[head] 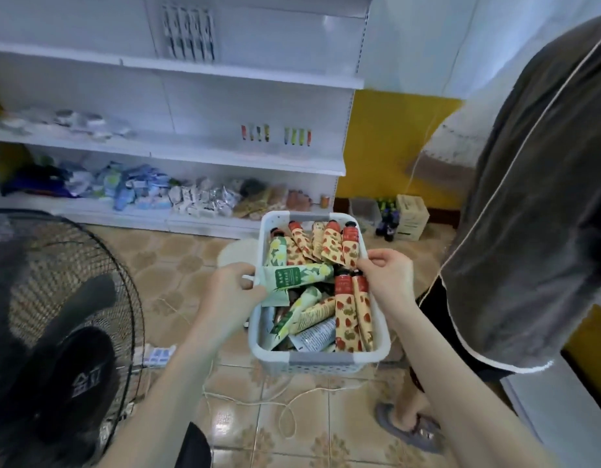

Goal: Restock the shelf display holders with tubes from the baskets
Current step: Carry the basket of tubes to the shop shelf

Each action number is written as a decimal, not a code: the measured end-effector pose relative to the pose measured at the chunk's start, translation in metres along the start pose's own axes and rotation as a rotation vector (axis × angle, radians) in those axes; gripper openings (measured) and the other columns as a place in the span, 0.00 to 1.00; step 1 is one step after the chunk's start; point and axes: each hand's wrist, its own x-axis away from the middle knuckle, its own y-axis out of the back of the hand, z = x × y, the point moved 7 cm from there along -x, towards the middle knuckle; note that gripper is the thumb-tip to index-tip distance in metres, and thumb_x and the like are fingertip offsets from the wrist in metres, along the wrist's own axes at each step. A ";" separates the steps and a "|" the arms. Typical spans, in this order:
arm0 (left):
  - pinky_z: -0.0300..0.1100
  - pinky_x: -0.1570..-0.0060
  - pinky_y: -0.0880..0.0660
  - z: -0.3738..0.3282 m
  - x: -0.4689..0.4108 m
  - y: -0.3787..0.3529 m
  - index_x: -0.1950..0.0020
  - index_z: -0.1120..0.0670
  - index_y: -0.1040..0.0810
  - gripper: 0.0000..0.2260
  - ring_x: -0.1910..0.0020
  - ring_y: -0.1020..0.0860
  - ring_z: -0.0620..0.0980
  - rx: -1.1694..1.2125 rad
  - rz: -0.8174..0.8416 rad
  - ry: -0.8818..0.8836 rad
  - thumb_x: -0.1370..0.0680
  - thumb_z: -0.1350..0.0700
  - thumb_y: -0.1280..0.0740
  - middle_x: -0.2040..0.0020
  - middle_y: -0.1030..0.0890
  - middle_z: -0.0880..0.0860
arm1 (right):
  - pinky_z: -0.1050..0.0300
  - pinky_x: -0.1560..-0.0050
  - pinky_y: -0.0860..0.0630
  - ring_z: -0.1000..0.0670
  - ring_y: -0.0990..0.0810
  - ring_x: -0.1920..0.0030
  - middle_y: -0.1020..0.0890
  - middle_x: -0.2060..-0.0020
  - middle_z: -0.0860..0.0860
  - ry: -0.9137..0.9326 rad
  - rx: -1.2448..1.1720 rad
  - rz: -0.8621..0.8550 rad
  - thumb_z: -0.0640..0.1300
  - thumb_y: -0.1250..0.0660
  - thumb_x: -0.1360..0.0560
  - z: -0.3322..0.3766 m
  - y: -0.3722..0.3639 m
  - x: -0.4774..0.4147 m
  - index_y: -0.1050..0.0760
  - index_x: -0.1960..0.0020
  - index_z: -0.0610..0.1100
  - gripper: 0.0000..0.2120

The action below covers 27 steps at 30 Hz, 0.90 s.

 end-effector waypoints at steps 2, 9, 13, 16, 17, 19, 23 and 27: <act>0.47 0.65 0.24 -0.009 -0.030 -0.009 0.63 0.46 0.24 0.14 0.66 0.21 0.53 0.006 -0.026 0.010 0.28 0.66 0.33 0.68 0.21 0.47 | 0.63 0.68 0.25 0.55 0.19 0.63 0.19 0.62 0.50 0.016 0.010 0.028 0.40 0.33 0.26 0.007 -0.005 -0.039 0.24 0.51 0.40 0.04; 0.46 0.69 0.23 -0.032 -0.131 -0.036 0.51 0.55 0.19 0.11 0.66 0.21 0.50 0.031 -0.045 0.032 0.28 0.67 0.35 0.62 0.19 0.51 | 0.55 0.61 0.20 0.52 0.19 0.63 0.18 0.62 0.48 0.028 -0.009 0.081 0.38 0.33 0.26 0.021 -0.030 -0.153 0.24 0.54 0.40 0.02; 0.55 0.64 0.21 -0.037 -0.192 -0.045 0.60 0.47 0.21 0.13 0.63 0.19 0.54 0.040 -0.077 0.013 0.29 0.66 0.33 0.62 0.18 0.47 | 0.55 0.63 0.21 0.50 0.18 0.62 0.18 0.62 0.47 0.017 -0.013 0.102 0.38 0.34 0.26 0.024 -0.053 -0.217 0.24 0.52 0.39 0.04; 0.59 0.64 0.21 -0.032 -0.249 -0.048 0.60 0.48 0.21 0.11 0.62 0.18 0.57 0.023 -0.084 0.022 0.29 0.65 0.33 0.63 0.17 0.51 | 0.55 0.62 0.21 0.50 0.18 0.62 0.18 0.61 0.47 0.022 -0.014 0.109 0.38 0.33 0.26 0.030 -0.076 -0.268 0.24 0.52 0.39 0.04; 0.59 0.64 0.21 -0.031 -0.270 -0.049 0.60 0.47 0.21 0.11 0.62 0.18 0.57 0.019 -0.087 0.028 0.29 0.65 0.33 0.63 0.17 0.51 | 0.56 0.62 0.21 0.51 0.19 0.63 0.18 0.62 0.47 0.025 -0.013 0.110 0.38 0.33 0.26 0.032 -0.084 -0.287 0.24 0.52 0.39 0.04; 0.57 0.63 0.21 -0.029 -0.313 -0.049 0.62 0.44 0.22 0.13 0.63 0.18 0.54 0.011 -0.081 0.032 0.29 0.64 0.33 0.64 0.18 0.49 | 0.57 0.64 0.21 0.51 0.19 0.63 0.18 0.62 0.47 0.024 -0.023 0.107 0.38 0.34 0.26 0.039 -0.101 -0.323 0.24 0.53 0.38 0.03; 0.53 0.66 0.20 -0.038 -0.397 -0.050 0.60 0.45 0.20 0.11 0.68 0.18 0.52 -0.002 -0.041 0.019 0.29 0.62 0.33 0.67 0.17 0.49 | 0.59 0.67 0.23 0.51 0.19 0.64 0.18 0.62 0.46 0.030 -0.050 0.077 0.37 0.33 0.26 0.057 -0.128 -0.394 0.24 0.53 0.38 0.03; 0.40 0.71 0.25 -0.053 -0.470 -0.055 0.55 0.51 0.19 0.08 0.63 0.20 0.47 -0.025 -0.038 -0.007 0.28 0.63 0.33 0.63 0.18 0.47 | 0.57 0.65 0.22 0.49 0.18 0.63 0.17 0.61 0.45 0.037 -0.047 0.043 0.38 0.33 0.26 0.070 -0.147 -0.462 0.23 0.53 0.38 0.03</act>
